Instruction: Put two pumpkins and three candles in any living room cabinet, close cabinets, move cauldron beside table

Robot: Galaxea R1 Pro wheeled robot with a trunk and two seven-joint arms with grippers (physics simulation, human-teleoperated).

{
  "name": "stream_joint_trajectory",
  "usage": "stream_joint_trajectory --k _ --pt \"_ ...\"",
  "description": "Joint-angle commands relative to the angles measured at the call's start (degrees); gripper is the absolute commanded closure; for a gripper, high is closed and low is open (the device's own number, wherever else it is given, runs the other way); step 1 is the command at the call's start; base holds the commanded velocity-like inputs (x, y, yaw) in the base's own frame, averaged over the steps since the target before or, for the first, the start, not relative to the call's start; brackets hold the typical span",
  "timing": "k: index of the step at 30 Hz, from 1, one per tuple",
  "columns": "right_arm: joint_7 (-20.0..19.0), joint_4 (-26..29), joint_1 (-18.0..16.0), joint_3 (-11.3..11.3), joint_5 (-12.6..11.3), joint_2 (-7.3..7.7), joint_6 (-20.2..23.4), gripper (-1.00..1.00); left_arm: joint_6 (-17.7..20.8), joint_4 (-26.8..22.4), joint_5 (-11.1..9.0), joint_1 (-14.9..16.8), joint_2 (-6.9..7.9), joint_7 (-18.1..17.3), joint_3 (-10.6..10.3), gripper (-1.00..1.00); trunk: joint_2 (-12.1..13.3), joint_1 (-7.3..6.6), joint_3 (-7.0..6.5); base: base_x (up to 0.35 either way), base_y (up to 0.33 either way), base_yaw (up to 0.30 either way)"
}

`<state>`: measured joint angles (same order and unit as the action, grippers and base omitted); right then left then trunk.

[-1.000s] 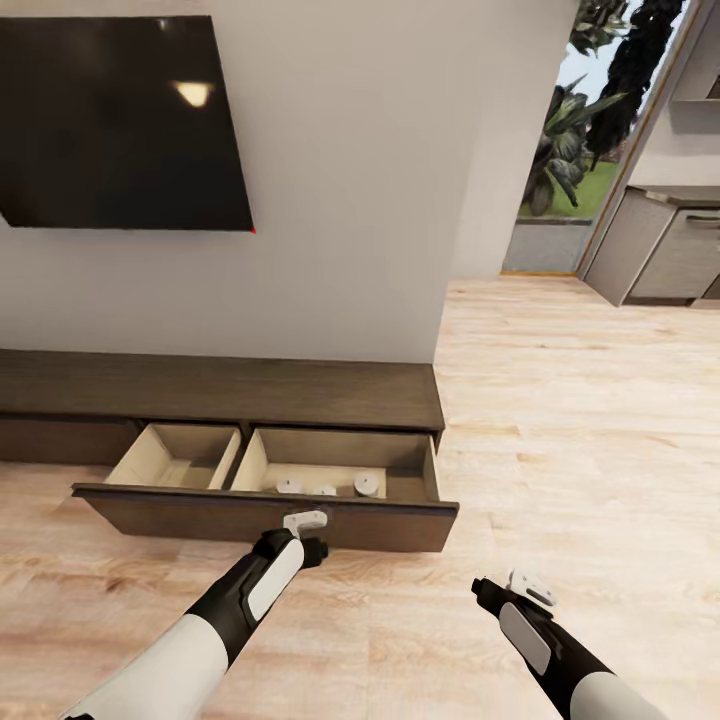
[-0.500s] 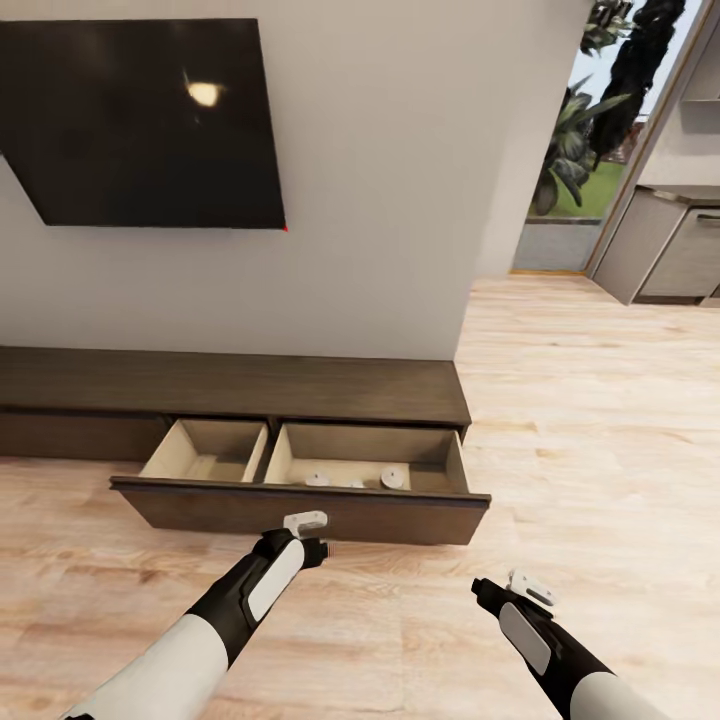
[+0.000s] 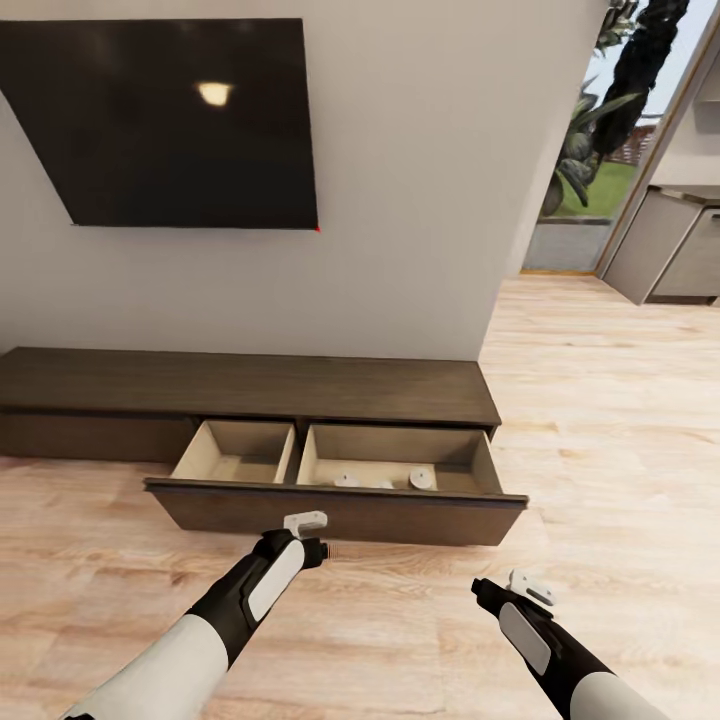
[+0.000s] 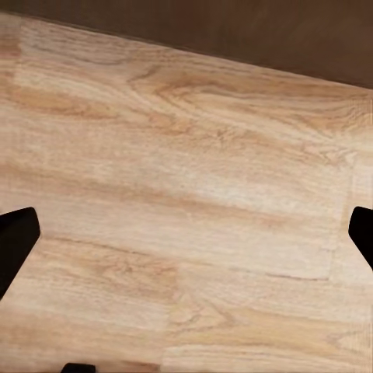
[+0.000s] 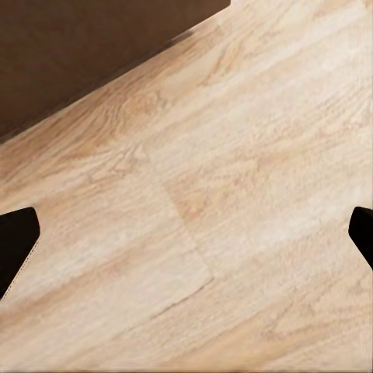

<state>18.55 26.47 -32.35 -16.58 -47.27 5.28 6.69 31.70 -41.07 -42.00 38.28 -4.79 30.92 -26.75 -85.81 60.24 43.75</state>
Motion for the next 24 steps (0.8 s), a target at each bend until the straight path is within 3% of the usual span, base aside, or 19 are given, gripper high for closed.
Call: stream_joint_trajectory --k 1,9,20,24 --pt "0.5 0.2 0.0 -0.5 -0.3 0.08 0.2 -1.0 0.0 -0.1 -0.6 0.0 0.04 0.5 -0.3 -1.0 0.0 0.0 0.05 0.0 0.322 0.0" --pt "0.5 0.2 0.0 -0.5 -0.3 0.08 0.2 -1.0 0.0 -0.1 -0.2 0.0 0.04 0.5 -0.6 -1.0 0.0 0.0 0.05 0.029 0.28 0.0" --pt "0.5 0.2 0.0 -0.4 -0.3 0.08 0.2 -1.0 -0.4 -0.2 -0.1 0.0 -0.15 0.7 -1.1 -1.0 0.0 0.0 0.05 0.004 0.017 0.0" --pt "0.5 0.2 0.0 -0.4 -0.3 0.08 0.1 -1.0 -0.6 -0.1 0.0 0.0 -0.14 0.8 -2.1 -1.0 -1.6 0.88 0.77 0.0 0.0 0.0"
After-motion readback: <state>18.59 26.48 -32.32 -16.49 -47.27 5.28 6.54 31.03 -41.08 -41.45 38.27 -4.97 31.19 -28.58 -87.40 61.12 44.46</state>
